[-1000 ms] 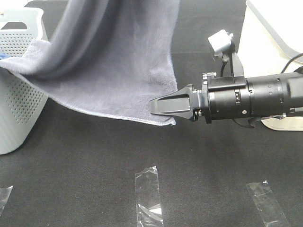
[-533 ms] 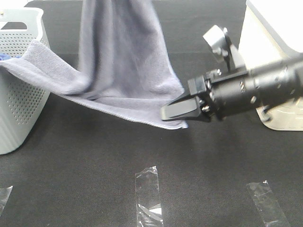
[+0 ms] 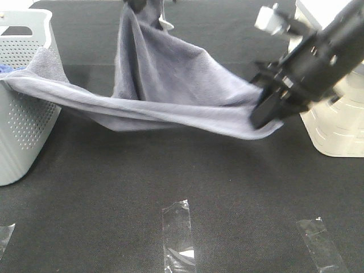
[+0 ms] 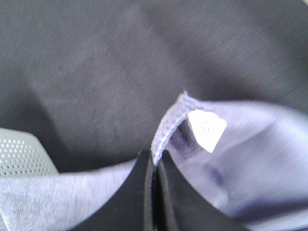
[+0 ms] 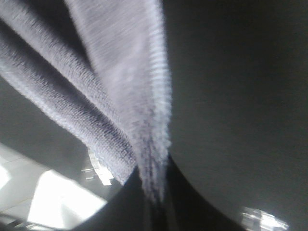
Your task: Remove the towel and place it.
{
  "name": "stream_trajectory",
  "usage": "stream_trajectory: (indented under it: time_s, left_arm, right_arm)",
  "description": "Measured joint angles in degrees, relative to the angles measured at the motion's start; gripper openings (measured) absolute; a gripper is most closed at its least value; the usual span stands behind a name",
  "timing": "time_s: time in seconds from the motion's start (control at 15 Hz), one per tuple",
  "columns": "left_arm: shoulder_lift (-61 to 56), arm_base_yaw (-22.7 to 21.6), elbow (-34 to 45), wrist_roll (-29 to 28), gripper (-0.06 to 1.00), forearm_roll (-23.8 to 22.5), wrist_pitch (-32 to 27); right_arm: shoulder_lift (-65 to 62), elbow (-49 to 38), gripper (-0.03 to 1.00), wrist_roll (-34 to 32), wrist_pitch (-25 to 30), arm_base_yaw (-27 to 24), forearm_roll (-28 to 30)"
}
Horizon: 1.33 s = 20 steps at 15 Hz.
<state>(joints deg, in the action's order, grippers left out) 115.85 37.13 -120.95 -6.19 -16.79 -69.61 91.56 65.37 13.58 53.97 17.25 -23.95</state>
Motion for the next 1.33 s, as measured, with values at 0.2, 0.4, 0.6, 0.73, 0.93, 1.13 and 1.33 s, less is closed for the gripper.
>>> stream_trajectory:
  time_s: [0.2, 0.4, 0.6, 0.73, 0.93, 1.13, 1.33]
  left_arm:
    - [2.69, 0.00, 0.00, -1.26, 0.00, -0.17, 5.21]
    - [0.97, 0.00, 0.00, -2.69, 0.00, -1.15, 19.77]
    - [-2.86, 0.00, -3.90, -6.93, 0.00, -9.57, 26.47]
    - [-5.44, 0.00, -10.71, -11.40, 0.00, -17.99, 28.82]
    - [-6.47, 0.00, -16.33, -12.72, 0.00, -20.40, 28.48]
    - [-5.84, 0.00, -16.39, -12.26, 0.00, -20.40, 18.05]
    - [-2.92, 0.00, -16.39, -6.42, 0.00, -17.59, 2.35]
  right_arm:
    - [0.00, 10.49, 0.00, -10.60, 4.41, 0.00, 14.27]
    - [0.00, 24.58, 0.00, -16.73, 9.11, 0.00, 27.39]
    - [0.00, 38.04, 0.00, -17.36, 10.43, 0.00, 35.41]
    - [0.00, 47.78, 0.00, -17.36, 8.25, 0.00, 37.93]
    - [-0.11, 55.75, 0.00, -16.96, 5.56, 0.00, 36.38]
    - [0.06, 55.46, 0.00, -16.44, 10.08, 0.00, 30.65]
    - [1.26, 50.31, 0.00, -16.39, 15.41, 0.00, 24.47]
